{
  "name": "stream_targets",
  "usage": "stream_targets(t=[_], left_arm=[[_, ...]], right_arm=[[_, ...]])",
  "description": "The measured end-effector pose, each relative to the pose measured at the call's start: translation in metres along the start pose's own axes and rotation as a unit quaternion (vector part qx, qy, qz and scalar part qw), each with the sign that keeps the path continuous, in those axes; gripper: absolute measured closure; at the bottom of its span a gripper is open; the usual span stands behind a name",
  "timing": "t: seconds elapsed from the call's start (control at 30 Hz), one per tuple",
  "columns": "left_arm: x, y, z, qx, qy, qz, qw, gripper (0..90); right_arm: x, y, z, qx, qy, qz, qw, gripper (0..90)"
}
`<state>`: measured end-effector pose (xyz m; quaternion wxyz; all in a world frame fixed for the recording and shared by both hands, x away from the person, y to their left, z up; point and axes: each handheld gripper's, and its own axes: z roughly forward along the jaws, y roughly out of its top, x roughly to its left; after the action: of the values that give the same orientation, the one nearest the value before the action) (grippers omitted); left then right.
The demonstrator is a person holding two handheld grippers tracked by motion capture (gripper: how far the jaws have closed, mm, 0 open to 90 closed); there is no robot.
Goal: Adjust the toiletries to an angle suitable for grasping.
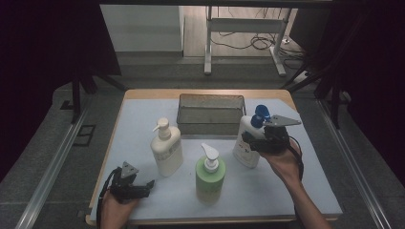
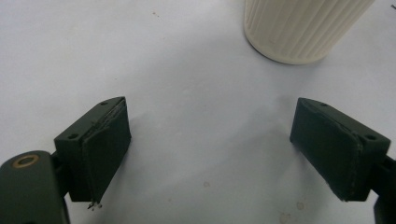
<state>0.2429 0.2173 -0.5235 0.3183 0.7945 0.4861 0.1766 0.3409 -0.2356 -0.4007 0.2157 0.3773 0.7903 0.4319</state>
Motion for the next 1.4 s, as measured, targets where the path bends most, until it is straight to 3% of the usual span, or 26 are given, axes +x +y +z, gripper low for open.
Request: stream_targets(t=[0.13,0.57,0.8,1.4], left_arm=[[0.000,0.000,0.000,0.000,0.000,0.000,1.0000,12.2],[0.000,0.000,0.000,0.000,0.000,-0.002,1.0000,12.2],[0.000,0.000,0.000,0.000,0.000,0.000,1.0000,12.2],[0.000,0.000,0.000,0.000,0.000,0.000,1.0000,12.2]], right_arm=[[0.000,0.000,-0.001,-0.002,-0.002,0.003,1.0000,37.8],[0.003,0.002,-0.005,0.013,-0.007,0.007,0.9999,39.7],[0.007,0.006,-0.011,0.019,0.002,0.007,0.9998,39.9],[0.019,0.043,-0.031,0.006,0.024,-0.005,0.9997,39.9]])
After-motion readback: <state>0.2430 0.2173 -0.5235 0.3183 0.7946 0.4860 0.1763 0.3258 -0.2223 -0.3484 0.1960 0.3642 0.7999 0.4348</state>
